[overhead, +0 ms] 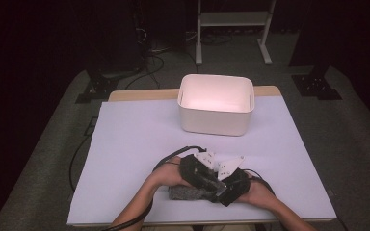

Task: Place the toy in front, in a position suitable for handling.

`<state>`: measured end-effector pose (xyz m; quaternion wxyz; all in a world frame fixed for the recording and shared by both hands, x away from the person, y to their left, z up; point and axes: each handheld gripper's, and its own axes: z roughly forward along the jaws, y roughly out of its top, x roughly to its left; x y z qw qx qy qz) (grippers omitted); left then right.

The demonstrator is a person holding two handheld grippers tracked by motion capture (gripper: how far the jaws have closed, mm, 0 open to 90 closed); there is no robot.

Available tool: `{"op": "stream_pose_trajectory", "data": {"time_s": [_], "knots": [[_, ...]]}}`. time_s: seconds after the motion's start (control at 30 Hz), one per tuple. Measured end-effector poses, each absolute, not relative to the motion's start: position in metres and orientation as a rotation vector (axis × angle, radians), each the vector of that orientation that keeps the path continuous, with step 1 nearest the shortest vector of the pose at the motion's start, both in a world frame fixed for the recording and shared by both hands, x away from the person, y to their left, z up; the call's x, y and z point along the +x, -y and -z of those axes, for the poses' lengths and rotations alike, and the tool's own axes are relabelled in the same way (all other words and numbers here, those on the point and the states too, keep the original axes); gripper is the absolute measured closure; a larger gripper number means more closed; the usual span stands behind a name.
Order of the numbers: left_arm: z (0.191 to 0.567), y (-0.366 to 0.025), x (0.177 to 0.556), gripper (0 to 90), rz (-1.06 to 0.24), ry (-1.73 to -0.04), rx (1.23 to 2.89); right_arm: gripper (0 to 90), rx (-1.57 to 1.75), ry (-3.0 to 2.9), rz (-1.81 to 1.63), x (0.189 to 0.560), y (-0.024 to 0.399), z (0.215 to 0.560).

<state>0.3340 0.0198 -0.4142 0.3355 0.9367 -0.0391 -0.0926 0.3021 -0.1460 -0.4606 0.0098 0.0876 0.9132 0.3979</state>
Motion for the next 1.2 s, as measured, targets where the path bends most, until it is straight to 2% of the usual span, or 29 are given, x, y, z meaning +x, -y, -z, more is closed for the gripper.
{"op": "stream_pose_trajectory", "data": {"time_s": [0.37, 0.57, 0.87, 1.2], "knots": [[0.415, -0.031, 0.334, 70.4, 0.219, 0.09, 2.464, 23.1, 0.266, -2.868, -1.201, 0.302, 0.144, 0.459], [0.412, -0.064, 0.334, 70.2, 0.213, 0.021, 2.425, 23.2, 0.26, -2.869, -1.192, 0.303, 0.143, 0.459], [0.414, -0.115, 0.33, 69.4, 0.148, -0.096, 2.477, 23.2, 0.24, -2.867, -1.193, 0.304, 0.144, 0.459], [0.426, -0.145, 0.329, 69.5, 0.194, -0.181, 2.402, 23.2, 0.251, -2.871, -1.192, 0.303, 0.144, 0.459]]}}
